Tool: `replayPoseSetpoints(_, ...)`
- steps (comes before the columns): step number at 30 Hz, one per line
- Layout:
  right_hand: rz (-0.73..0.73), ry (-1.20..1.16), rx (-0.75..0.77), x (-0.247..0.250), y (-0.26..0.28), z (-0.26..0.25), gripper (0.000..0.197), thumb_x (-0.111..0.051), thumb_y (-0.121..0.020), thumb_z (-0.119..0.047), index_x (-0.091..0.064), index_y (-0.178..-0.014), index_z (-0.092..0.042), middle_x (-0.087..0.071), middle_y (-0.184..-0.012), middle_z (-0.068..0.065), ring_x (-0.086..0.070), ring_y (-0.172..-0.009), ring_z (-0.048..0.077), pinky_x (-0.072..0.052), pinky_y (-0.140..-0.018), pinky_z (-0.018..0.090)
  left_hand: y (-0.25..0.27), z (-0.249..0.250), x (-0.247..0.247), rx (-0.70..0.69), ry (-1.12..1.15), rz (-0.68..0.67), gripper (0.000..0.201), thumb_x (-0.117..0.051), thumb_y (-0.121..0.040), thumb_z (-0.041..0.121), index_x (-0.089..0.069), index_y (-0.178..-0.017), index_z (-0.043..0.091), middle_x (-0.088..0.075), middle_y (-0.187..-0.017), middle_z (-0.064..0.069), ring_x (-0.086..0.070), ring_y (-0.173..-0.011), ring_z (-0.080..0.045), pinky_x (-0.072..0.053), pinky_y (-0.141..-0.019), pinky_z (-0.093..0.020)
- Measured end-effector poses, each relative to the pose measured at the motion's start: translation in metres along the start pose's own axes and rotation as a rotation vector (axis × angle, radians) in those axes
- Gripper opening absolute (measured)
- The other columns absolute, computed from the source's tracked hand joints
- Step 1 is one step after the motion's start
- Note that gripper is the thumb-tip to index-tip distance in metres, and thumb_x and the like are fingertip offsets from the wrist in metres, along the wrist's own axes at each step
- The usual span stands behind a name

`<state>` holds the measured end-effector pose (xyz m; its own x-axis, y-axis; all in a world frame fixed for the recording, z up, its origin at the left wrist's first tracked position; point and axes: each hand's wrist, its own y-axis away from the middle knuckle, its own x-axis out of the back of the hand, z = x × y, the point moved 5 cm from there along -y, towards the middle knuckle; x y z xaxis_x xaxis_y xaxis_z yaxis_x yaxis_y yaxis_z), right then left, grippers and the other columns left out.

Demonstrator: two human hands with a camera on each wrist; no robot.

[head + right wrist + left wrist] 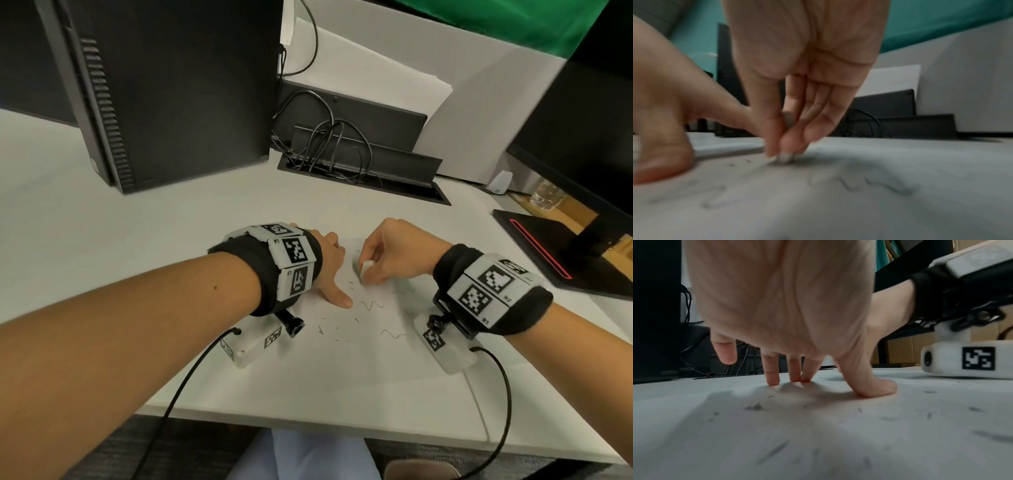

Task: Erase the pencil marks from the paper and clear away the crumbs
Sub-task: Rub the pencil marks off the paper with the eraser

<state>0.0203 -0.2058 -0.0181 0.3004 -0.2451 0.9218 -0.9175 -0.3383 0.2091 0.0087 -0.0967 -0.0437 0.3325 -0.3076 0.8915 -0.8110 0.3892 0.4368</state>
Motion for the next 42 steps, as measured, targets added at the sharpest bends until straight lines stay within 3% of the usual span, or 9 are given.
replayPoseSetpoints(5, 0.09, 0.03, -0.055, 0.011, -0.004, 0.011, 0.005, -0.07, -0.075, -0.007, -0.07, -0.078, -0.011, -0.065, -0.071, -0.001, -0.058, -0.066, 0.011, -0.043, -0.056, 0.01, 0.004, 0.001, 0.004, -0.008, 0.023, 0.003, 0.095, -0.048, -0.08, 0.069, -0.013, -0.15, 0.016, -0.019, -0.151, -0.002, -0.031, -0.134, -0.026, -0.03, -0.104, -0.044)
replayPoseSetpoints(10, 0.164, -0.038, -0.046, 0.011, -0.01, 0.007, 0.005, -0.071, -0.075, -0.009, -0.067, -0.076, -0.013, -0.061, -0.068, -0.007, -0.056, -0.062, 0.009, -0.052, -0.06, 0.024, 0.003, -0.008, 0.005, -0.027, 0.101, -0.041, 0.099, -0.059, -0.075, 0.066, -0.016, -0.149, 0.017, -0.02, -0.151, 0.002, -0.033, -0.133, -0.022, -0.034, -0.103, -0.041)
replayPoseSetpoints(16, -0.076, -0.19, 0.036, -0.007, -0.005, -0.012, 0.011, -0.078, -0.071, -0.009, -0.068, -0.076, -0.01, -0.072, -0.078, 0.013, -0.064, -0.063, 0.015, -0.055, -0.07, 0.026, 0.002, -0.008, 0.003, -0.001, 0.1, -0.033, 0.093, -0.06, -0.074, 0.067, -0.027, -0.143, 0.015, -0.029, -0.143, 0.0, -0.042, -0.125, -0.022, -0.04, -0.098, -0.038)
replayPoseSetpoints(20, 0.127, -0.009, 0.016, 0.006, -0.011, -0.008, 0.008, -0.075, -0.073, -0.012, -0.069, -0.077, -0.008, -0.063, -0.067, -0.005, -0.055, -0.061, 0.008, -0.045, -0.055, 0.013, 0.002, -0.008, 0.002, 0.007, 0.083, -0.033, 0.096, -0.059, -0.073, 0.069, -0.024, -0.145, 0.016, -0.028, -0.143, 0.0, -0.041, -0.126, -0.022, -0.038, -0.103, -0.043)
replayPoseSetpoints(24, -0.072, -0.147, 0.028, -0.007, -0.004, -0.015, 0.009, -0.078, -0.069, -0.009, -0.07, -0.072, -0.01, -0.069, -0.068, 0.007, -0.059, -0.056, 0.01, -0.05, -0.06, 0.016, 0.003, -0.009, 0.002, 0.008, 0.07, -0.03, 0.094, -0.057, -0.074, 0.07, -0.026, -0.144, 0.016, -0.029, -0.142, -0.001, -0.04, -0.126, -0.022, -0.035, -0.104, -0.043)
replayPoseSetpoints(27, 0.054, -0.047, -0.01, 0.003, -0.005, -0.007, 0.01, -0.077, -0.07, -0.01, -0.069, -0.069, -0.014, -0.067, -0.066, -0.001, -0.058, -0.056, 0.006, -0.049, -0.061, 0.019, 0.004, -0.008, 0.003, 0.011, 0.079, -0.022, 0.096, -0.057, -0.074, 0.07, -0.023, -0.146, 0.016, -0.027, -0.144, 0.0, -0.04, -0.127, -0.022, -0.036, -0.102, -0.042)
replayPoseSetpoints(31, -0.09, -0.181, -0.023, -0.003, 0.004, -0.001, 0.01, -0.078, -0.069, -0.005, -0.071, -0.069, -0.011, -0.068, -0.062, 0.002, -0.059, -0.05, 0.005, -0.049, -0.056, 0.016, 0.005, -0.009, 0.003, 0.015, 0.079, -0.021, 0.098, -0.056, -0.074, 0.07, -0.021, -0.147, 0.015, -0.026, -0.146, 0.0, -0.039, -0.128, -0.022, -0.035, -0.102, -0.041)
replayPoseSetpoints(38, 0.047, -0.147, -0.075, 0.008, 0.006, 0.014, 0.008, -0.077, -0.072, -0.008, -0.069, -0.074, -0.009, -0.069, -0.067, 0.006, -0.061, -0.052, 0.006, -0.052, -0.061, 0.017, 0.008, -0.006, 0.005, 0.009, 0.096, -0.032, 0.094, -0.054, -0.08, 0.065, -0.017, -0.149, 0.014, -0.021, -0.151, -0.001, -0.038, -0.129, -0.021, -0.035, -0.098, -0.035)
replayPoseSetpoints(42, -0.019, -0.217, -0.03, 0.004, 0.023, 0.009, 0.007, -0.077, -0.073, -0.008, -0.071, -0.077, -0.011, -0.071, -0.081, 0.013, -0.062, -0.063, 0.012, -0.053, -0.067, 0.019, 0.009, -0.009, 0.005, 0.004, 0.135, -0.056, 0.093, -0.059, -0.079, 0.061, -0.019, -0.148, 0.014, -0.022, -0.15, -0.002, -0.031, -0.135, -0.023, -0.031, -0.109, -0.041)
